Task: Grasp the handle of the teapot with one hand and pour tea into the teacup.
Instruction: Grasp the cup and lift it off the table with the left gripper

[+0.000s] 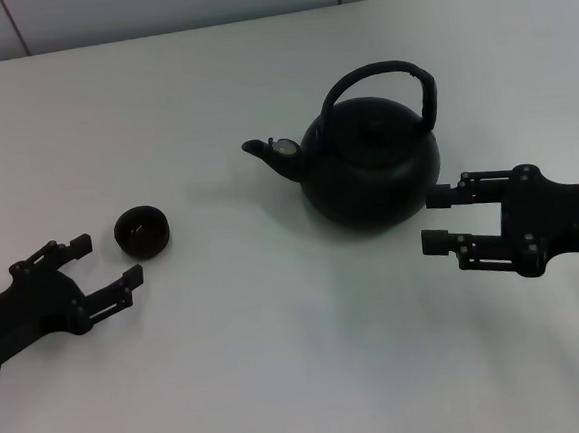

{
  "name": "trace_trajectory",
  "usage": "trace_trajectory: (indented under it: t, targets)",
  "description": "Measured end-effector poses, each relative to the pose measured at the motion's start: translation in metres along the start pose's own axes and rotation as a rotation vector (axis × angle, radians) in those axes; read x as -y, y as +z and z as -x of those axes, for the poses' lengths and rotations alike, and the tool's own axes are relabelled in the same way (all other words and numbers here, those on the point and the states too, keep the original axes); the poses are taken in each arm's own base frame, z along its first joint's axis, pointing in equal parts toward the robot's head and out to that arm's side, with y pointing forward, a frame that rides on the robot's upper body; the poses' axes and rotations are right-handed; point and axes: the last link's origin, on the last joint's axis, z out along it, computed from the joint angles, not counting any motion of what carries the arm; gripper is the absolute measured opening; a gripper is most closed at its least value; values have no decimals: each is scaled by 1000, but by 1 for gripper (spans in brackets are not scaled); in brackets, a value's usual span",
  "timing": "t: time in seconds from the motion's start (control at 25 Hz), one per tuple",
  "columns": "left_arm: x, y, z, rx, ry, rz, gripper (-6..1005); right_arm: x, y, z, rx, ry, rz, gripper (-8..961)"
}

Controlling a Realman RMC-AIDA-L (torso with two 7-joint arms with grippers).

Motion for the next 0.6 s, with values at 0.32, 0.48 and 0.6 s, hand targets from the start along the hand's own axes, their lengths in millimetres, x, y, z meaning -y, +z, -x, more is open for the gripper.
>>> trace_trajectory:
  t: [0.32, 0.48, 0.6]
  targets:
    - [3, 4, -4, -5, 6, -11, 863, 1, -1, 0, 3, 1, -5, 583]
    - [6, 10, -7, 2, 14, -20, 864, 1, -2, 1, 7, 6, -12, 583]
    - [6, 15, -8, 14, 16, -14, 863, 2, -3, 1, 12, 8, -19, 583]
